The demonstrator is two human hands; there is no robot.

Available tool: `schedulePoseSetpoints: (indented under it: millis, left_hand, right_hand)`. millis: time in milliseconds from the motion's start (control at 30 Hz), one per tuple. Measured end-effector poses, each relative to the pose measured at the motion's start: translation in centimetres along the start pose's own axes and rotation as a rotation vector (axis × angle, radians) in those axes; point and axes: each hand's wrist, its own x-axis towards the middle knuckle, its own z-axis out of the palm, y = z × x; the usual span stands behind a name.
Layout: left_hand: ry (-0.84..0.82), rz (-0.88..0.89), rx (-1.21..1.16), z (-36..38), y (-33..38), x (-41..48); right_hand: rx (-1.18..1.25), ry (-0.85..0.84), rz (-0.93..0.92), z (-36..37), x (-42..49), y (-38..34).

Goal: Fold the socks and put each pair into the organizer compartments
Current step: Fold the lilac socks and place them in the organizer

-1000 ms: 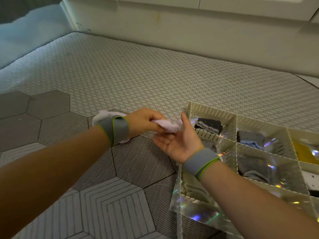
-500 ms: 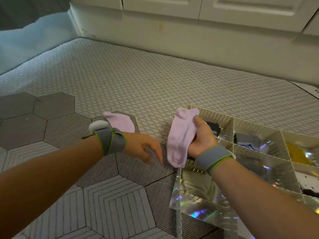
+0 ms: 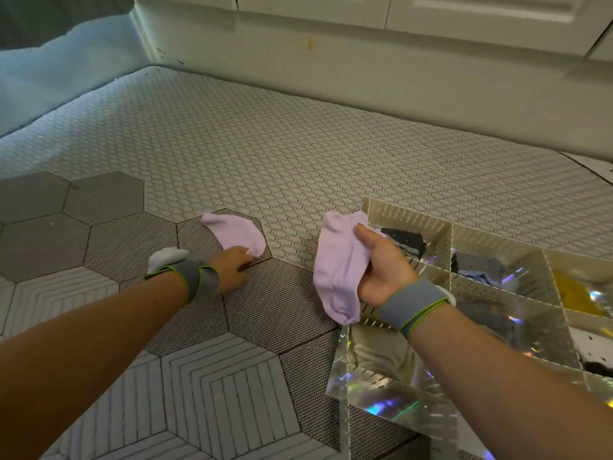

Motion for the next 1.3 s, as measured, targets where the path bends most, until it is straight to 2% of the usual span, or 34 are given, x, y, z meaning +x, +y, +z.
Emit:
schedulePoseSetpoints:
  millis: [100, 167, 267, 367, 567, 633, 733, 800, 867, 933, 1100, 1200, 1300]
  left_hand:
    - [0.284, -0.020, -0.363, -2.0, 1.9, -0.7]
    - [0.339, 0.020, -0.675, -3.7, 3.3, -1.5]
    - [0.269, 0.208, -0.863, -5.0, 5.3, -2.1]
    - [0.098, 0.408, -0.984, -5.1, 7.8, -2.7]
    - [-0.181, 0.623, -0.957, -5.0, 11.4, -4.1]
    - [-0.181, 0.572, -1.042, -5.0, 12.0, -4.3]
    - [-0.100, 0.205, -1.210, -4.1, 12.8, -3.8]
    - [-0.275, -0.037, -1.245, -2.9, 13.4, -3.6]
    - [-0.503, -0.065, -1.335, -1.4, 14.5, -3.8]
    - [-0.581, -0.018, -1.436, -0.1, 16.3, -4.1]
    - [-0.385, 0.144, -1.465, -0.3, 20.3, -4.8]
    - [-0.218, 0.173, -1.531, -1.0, 21.4, -5.5]
    - [-0.102, 0.244, -1.472, -1.5, 22.0, -6.6]
  right_hand:
    - [-0.022, 0.003, 0.005, -0.2, 0.0, -0.1]
    - [-0.005, -0.020, 0.027, -0.5, -0.3, -0.3]
    - [0.023, -0.103, 0.090, -0.7, -1.2, -0.8]
    - [0.036, -0.160, 0.090, -1.0, -2.2, -1.1]
    - [-0.017, -0.217, 0.028, -1.8, -4.0, -2.1]
    - [-0.029, -0.190, -0.020, -2.7, -5.1, -2.9]
    - [-0.055, -0.199, -0.097, -4.3, -6.7, -4.0]
    - [-0.063, -0.241, -0.147, -5.0, -8.3, -4.5]
    - [-0.088, -0.287, -0.188, -5.1, -10.1, -4.9]
    - [-0.122, -0.313, -0.194, -5.4, -11.2, -4.9]
    - [-0.275, -0.362, -0.130, -6.3, -14.1, -5.3]
    - [-0.360, -0.209, -0.129, -7.4, -15.3, -6.2]
    - [-0.486, -0.003, -0.118, -8.8, -16.8, -7.4]
